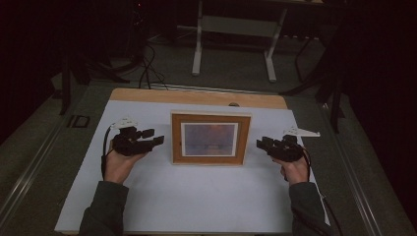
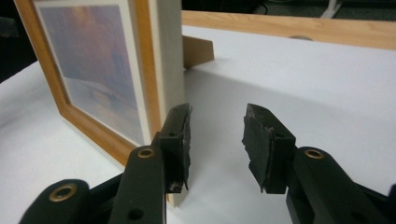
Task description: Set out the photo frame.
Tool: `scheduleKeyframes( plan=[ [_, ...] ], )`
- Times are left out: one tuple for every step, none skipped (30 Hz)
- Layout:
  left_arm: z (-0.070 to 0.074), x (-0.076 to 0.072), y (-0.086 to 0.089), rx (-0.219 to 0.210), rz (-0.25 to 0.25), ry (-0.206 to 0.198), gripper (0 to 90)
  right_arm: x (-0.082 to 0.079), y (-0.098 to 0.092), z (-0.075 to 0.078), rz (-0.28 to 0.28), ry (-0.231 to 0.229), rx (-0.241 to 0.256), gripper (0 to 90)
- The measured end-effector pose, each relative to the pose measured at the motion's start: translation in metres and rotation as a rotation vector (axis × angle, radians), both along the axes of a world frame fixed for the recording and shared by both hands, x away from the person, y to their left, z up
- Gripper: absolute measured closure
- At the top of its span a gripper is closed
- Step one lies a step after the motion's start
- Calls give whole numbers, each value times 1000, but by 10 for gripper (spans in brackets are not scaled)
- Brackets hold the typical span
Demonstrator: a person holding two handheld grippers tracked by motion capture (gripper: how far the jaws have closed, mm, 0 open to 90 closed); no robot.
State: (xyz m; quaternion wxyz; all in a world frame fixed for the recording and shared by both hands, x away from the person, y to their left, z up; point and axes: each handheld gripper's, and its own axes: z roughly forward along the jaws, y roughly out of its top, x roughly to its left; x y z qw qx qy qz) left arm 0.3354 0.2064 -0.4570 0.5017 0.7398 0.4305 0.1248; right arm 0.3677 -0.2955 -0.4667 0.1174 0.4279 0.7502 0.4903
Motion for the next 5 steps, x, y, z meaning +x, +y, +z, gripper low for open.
scheduleKeyframes(
  plan=[
    [-2, -2, 1, 13, 5, 1, 444, -1, -1, -1, -4, 4, -1, 607],
    [-6, -5, 1, 33, 15, 3, 443, -2, -2, -3, -8, 5, -3, 607],
    [-11, -9, 0, 55, 30, 4, 441, -3, -3, -5, -16, 8, -4, 606],
    [-16, -12, 0, 81, 43, 9, 441, -4, -4, -8, -22, 10, -14, 605],
    [-22, -15, -1, 123, 59, 13, 439, -6, -5, -11, -32, 11, -32, 604]
  ],
)
